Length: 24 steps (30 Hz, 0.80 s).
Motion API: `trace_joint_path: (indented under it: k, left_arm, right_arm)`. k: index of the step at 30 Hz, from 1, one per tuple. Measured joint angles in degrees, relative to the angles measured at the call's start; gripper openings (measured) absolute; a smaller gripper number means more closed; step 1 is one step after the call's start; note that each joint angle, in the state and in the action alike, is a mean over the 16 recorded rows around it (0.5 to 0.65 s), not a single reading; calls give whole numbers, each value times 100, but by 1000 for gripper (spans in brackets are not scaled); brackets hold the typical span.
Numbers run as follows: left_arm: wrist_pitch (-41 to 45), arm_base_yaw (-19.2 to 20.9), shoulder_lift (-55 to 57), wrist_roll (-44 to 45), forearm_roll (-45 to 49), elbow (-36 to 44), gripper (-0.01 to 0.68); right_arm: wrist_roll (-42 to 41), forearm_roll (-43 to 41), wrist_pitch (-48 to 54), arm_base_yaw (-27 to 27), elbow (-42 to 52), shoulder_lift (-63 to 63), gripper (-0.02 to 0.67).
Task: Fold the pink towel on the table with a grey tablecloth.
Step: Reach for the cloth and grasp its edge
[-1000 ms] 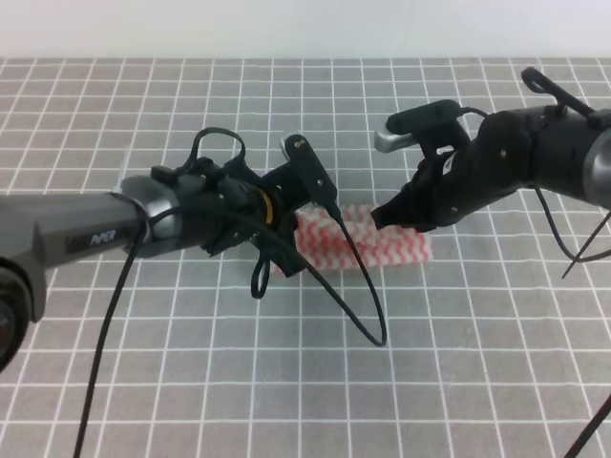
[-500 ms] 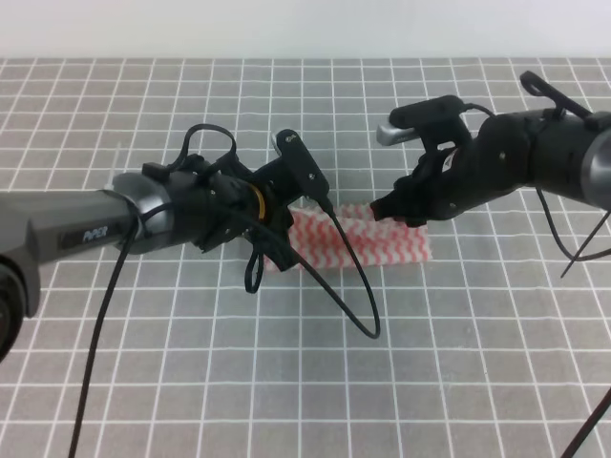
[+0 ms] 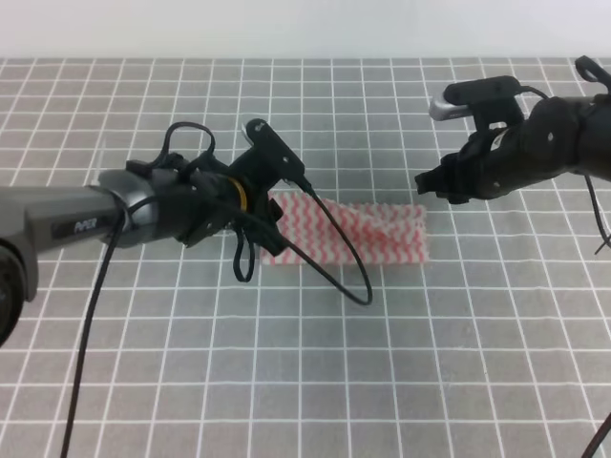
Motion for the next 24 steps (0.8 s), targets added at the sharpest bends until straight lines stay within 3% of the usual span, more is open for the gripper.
trace_joint_path:
  k: [10,24]
  left_arm:
    - [-10,80,116,-277,1,-129,249]
    - [52,85,169,-346,3,-146,251]
  right_arm:
    - [-202,196,521,-39,-223,-172,188]
    - [-2045,1798,1546,283,-548,-135,23]
